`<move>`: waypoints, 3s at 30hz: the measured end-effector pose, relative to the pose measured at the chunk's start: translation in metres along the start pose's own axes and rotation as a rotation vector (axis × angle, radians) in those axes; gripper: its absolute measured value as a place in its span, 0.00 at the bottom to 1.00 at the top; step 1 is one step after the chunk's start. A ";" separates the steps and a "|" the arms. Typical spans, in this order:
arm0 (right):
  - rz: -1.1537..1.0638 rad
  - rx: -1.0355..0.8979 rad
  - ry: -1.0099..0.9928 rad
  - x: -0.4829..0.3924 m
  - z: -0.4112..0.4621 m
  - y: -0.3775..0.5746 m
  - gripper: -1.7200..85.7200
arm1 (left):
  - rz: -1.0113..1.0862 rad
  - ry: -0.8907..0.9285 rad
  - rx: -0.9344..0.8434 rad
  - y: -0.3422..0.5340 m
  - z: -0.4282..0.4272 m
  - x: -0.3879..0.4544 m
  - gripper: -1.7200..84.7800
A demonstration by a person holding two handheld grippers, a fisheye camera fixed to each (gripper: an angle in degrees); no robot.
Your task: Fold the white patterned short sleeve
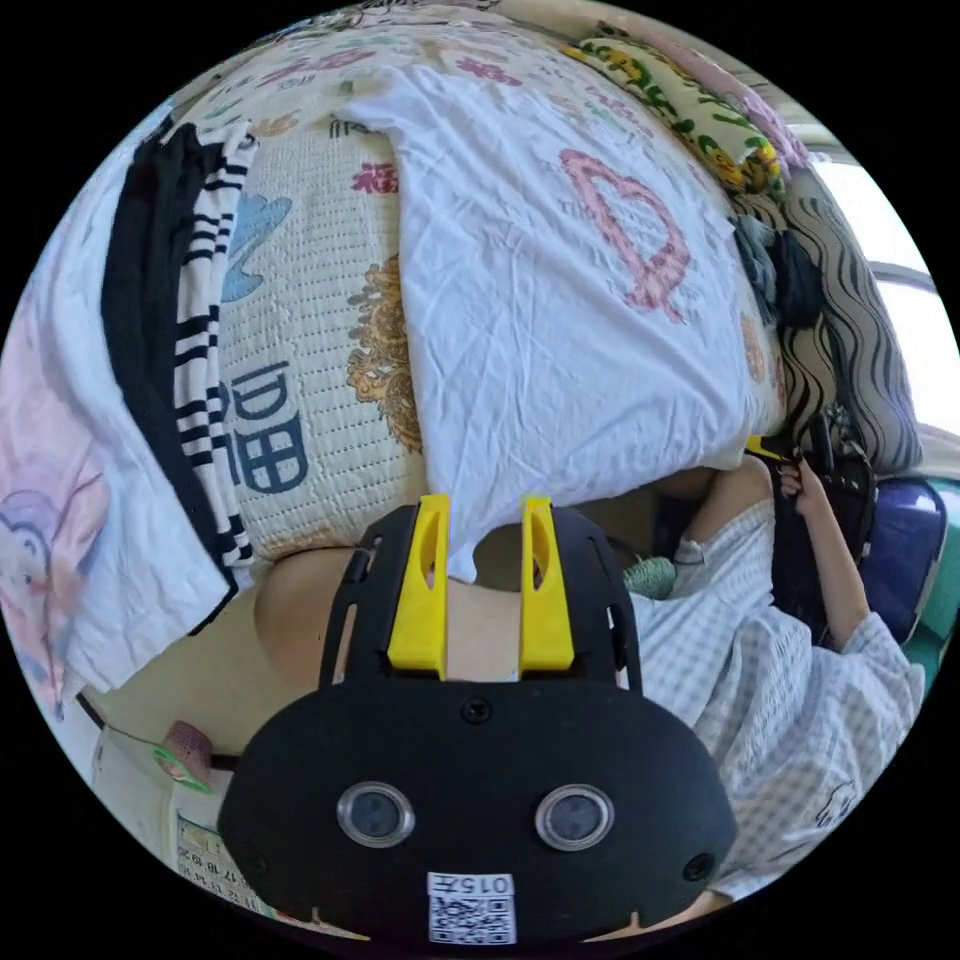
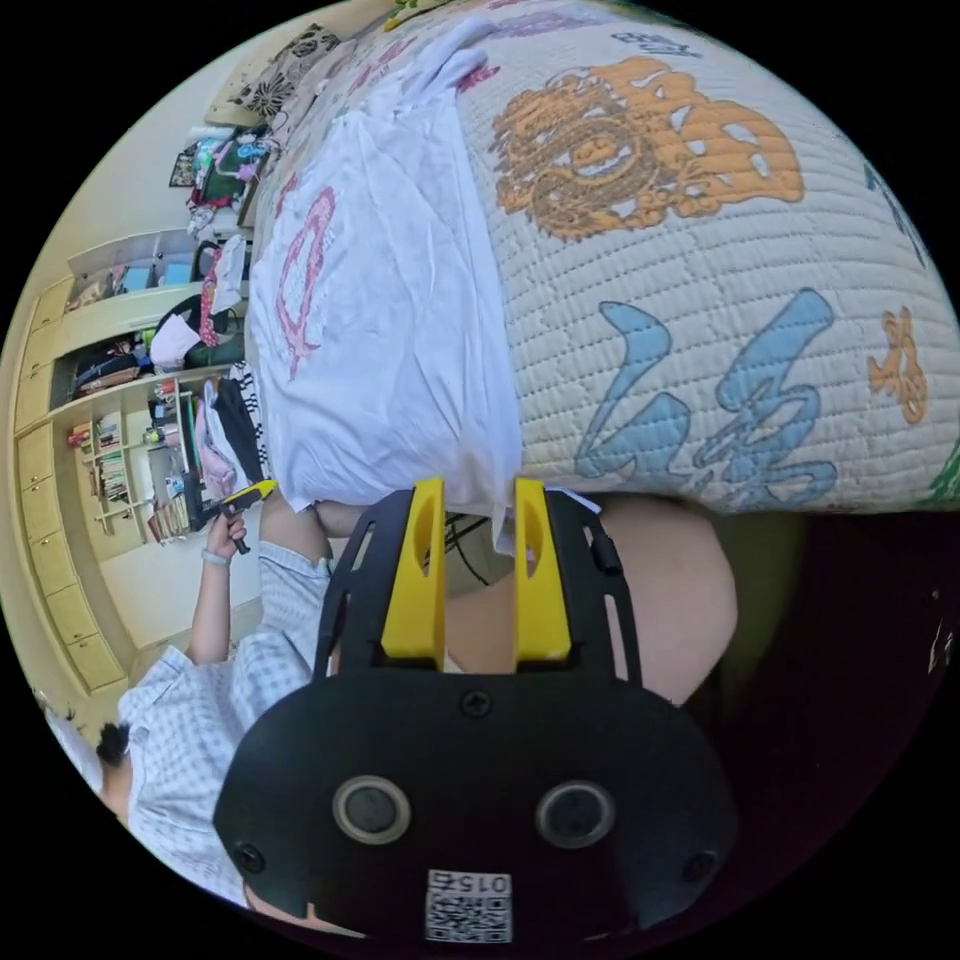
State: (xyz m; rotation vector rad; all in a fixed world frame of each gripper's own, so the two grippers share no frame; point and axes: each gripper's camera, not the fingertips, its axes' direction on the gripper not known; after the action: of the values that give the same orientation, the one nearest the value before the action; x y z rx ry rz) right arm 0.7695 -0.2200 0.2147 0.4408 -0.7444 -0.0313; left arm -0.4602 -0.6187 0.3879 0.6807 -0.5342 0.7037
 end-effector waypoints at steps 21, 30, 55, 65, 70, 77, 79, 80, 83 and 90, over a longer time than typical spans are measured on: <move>0.064 0.089 -0.017 0.080 -0.049 0.043 0.07 | 0.055 -0.113 -0.103 -0.046 0.107 -0.031 0.09; -0.067 0.515 -0.205 0.096 -0.137 -0.004 0.10 | 0.413 -0.059 0.302 -0.195 0.029 0.101 0.10; -0.026 0.748 -0.382 0.195 -0.104 -0.152 0.03 | 0.660 -0.015 0.158 -0.586 0.278 0.414 0.03; 0.043 0.893 -0.369 0.210 -0.054 -0.129 0.02 | 0.522 0.258 0.228 -0.599 0.301 0.382 0.05; 0.054 0.934 -0.379 0.218 -0.031 -0.131 0.04 | 0.541 0.187 0.330 -0.580 0.303 0.392 0.13; -0.035 0.926 -0.292 0.179 -0.001 -0.127 0.09 | 0.653 0.237 0.552 -0.447 0.231 0.338 0.13; -0.096 0.897 -0.273 0.153 0.012 -0.133 0.09 | 0.633 0.159 0.593 -0.398 0.216 0.302 0.12; -0.141 0.871 -0.261 0.133 0.022 -0.138 0.10 | 0.588 0.081 0.620 -0.364 0.208 0.275 0.12; -0.244 0.791 -0.220 0.078 0.058 -0.154 0.10 | 0.425 -0.193 0.633 -0.285 0.196 0.203 0.11; -0.416 0.518 -0.174 -0.049 0.198 -0.202 0.10 | 0.518 -1.087 0.442 -0.166 0.225 0.164 0.11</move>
State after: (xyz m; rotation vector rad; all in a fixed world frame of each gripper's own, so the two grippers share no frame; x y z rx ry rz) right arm 0.6283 -0.4687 0.2310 1.0946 -0.8195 -0.2742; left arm -0.2809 -0.8086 0.5802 1.3682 -1.6219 0.9120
